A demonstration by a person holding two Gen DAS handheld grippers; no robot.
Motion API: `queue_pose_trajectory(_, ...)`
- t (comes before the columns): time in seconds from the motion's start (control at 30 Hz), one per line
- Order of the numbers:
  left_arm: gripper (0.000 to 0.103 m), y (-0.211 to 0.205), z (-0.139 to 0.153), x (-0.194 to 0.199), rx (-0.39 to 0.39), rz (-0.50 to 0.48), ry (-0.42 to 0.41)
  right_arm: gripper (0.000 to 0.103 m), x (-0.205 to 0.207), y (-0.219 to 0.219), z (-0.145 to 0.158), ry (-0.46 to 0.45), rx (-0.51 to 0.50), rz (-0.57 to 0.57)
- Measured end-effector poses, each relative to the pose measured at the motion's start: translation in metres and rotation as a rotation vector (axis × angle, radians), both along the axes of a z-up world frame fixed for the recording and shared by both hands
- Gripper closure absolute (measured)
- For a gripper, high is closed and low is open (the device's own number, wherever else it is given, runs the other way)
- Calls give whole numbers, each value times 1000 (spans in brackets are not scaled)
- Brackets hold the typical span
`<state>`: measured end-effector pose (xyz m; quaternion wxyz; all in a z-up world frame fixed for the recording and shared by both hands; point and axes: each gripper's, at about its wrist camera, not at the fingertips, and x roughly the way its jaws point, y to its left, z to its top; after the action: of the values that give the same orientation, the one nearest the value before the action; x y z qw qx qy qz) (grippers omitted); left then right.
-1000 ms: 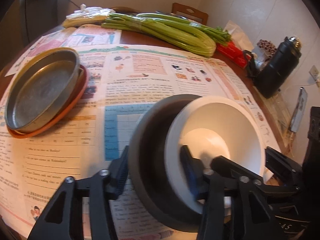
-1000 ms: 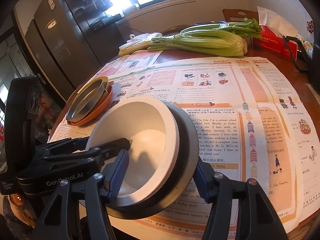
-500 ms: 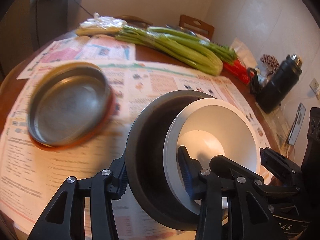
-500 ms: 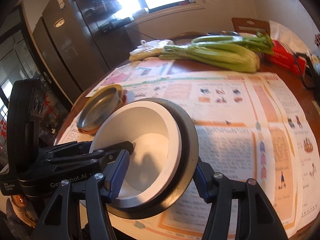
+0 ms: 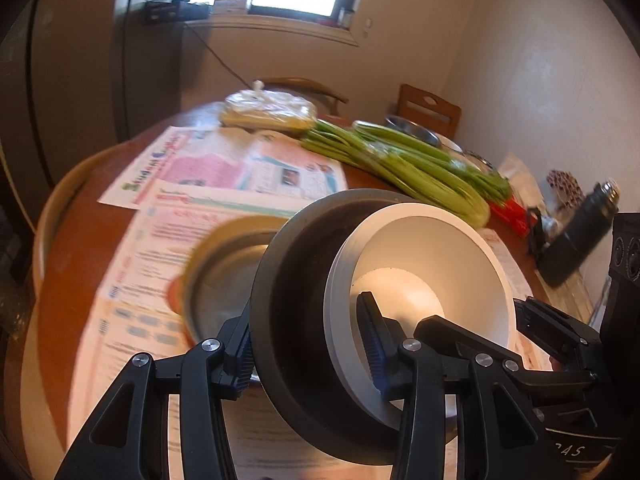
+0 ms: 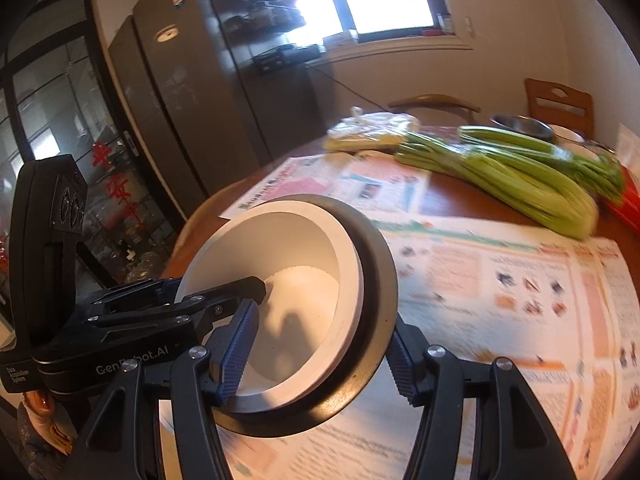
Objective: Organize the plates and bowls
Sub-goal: 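Carry the steel bowl over the steel tray on the plate stack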
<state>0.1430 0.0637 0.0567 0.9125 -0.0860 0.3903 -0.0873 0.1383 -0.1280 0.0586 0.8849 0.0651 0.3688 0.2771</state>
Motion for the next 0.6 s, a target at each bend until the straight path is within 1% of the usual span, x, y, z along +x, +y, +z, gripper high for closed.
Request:
queue_pose_trajectory(0.23,57,37,-3,16,-12,38,13,42,22,41,2,8,-4,41)
queue_pose_trajectory(0.6,57,57,-24,31,-45,40,54,42,34,63,-12,56,-29,41)
